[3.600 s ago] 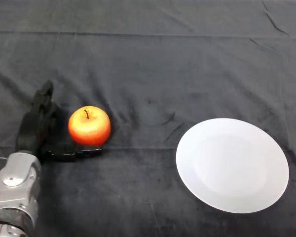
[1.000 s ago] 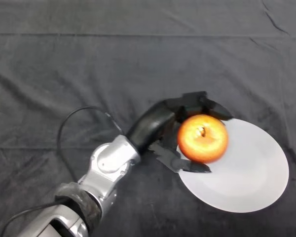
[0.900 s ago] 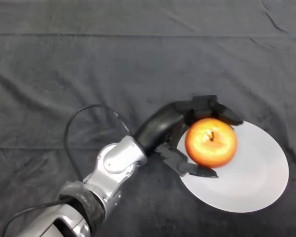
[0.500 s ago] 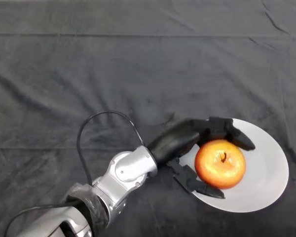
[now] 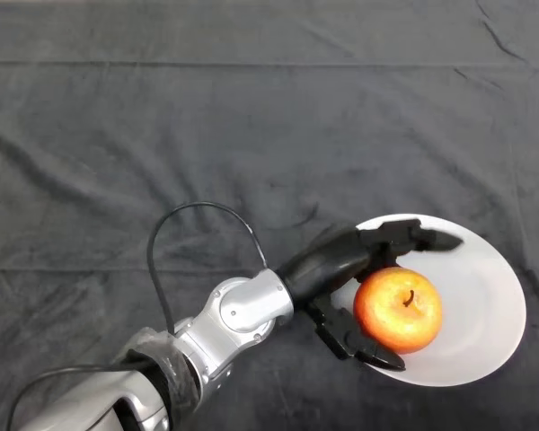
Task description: Move the apple to the plate
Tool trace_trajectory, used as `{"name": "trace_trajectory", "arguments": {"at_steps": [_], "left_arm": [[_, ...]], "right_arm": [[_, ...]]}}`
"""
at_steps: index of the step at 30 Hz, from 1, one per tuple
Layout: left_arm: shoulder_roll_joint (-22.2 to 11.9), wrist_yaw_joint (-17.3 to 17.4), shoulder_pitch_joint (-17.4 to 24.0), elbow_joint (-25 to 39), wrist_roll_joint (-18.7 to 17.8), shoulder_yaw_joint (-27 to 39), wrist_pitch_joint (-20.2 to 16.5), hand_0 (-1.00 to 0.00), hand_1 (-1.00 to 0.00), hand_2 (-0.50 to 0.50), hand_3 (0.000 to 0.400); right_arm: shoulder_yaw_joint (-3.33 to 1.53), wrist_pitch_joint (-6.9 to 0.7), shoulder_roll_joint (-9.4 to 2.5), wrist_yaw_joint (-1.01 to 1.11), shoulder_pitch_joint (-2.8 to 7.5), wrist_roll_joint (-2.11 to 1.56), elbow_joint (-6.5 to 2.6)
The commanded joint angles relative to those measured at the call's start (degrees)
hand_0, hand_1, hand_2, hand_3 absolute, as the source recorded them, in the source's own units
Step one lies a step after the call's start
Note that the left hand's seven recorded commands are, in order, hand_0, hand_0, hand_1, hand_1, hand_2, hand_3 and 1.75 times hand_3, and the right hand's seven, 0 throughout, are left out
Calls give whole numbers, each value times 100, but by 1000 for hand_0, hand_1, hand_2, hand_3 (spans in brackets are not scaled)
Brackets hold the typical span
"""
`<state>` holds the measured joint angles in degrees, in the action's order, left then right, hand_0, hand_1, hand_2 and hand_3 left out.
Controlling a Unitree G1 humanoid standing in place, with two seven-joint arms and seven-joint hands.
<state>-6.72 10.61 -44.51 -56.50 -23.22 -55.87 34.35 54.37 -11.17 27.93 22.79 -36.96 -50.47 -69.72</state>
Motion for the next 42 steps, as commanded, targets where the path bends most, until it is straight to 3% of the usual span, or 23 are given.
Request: {"name": "trace_trajectory", "arguments": {"at_steps": [1, 15, 32, 42], "left_arm": [[-136, -76, -358, 237, 131, -215, -103, 0, 0, 0, 0], [-269, -164, -363, 110, 187, 11, -23, 0, 0, 0, 0], [-894, -70, -13, -301, 206, 1088, 960, 0, 0, 0, 0], [-1194, 28, 351, -559, 97, 1787, 1227, 0, 0, 0, 0]], "right_arm": [[22, 49, 115, 16, -90, -105, -7], [22, 49, 114, 16, -90, -104, -6], [22, 49, 114, 16, -90, -103, -6], [23, 49, 114, 16, -89, -103, -5]]}}
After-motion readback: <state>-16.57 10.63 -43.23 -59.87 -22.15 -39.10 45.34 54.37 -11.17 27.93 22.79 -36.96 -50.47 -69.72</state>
